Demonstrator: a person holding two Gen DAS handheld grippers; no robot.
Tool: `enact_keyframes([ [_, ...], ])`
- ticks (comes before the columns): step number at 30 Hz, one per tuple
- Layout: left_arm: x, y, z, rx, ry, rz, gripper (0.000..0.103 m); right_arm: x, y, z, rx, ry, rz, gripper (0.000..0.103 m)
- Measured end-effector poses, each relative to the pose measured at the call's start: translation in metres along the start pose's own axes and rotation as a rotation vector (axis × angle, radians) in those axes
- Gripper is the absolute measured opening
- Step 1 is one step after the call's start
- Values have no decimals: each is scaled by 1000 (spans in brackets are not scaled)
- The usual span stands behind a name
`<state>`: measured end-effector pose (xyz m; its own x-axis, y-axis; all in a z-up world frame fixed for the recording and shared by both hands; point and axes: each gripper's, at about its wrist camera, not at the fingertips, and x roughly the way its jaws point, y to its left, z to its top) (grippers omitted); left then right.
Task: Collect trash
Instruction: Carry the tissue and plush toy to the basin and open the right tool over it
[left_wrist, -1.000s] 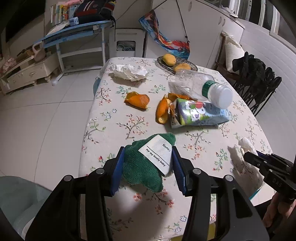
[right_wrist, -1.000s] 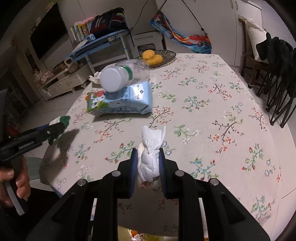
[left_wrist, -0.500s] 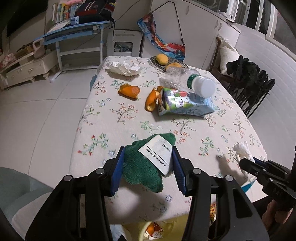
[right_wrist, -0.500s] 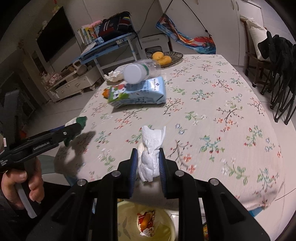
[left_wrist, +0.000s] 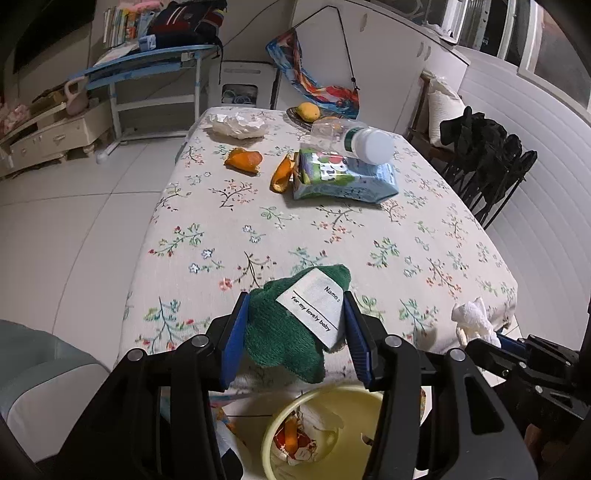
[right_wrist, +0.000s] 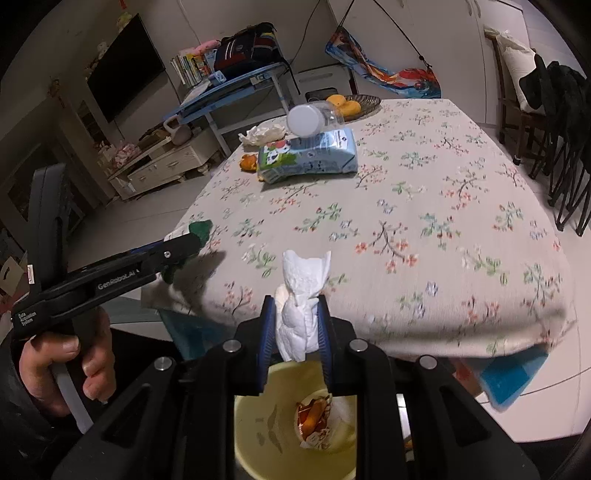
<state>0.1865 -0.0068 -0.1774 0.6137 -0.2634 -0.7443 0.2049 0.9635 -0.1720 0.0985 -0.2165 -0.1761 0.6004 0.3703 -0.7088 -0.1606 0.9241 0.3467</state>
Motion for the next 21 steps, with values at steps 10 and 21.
enact_keyframes([
  [10,-18,-8,-16,18,-20,3,47,-7,21,-35,-30,63,33,23],
  [21,-39,-13,-33,18,-48,-5,47,3,35,-64,-38,169,41,25],
])
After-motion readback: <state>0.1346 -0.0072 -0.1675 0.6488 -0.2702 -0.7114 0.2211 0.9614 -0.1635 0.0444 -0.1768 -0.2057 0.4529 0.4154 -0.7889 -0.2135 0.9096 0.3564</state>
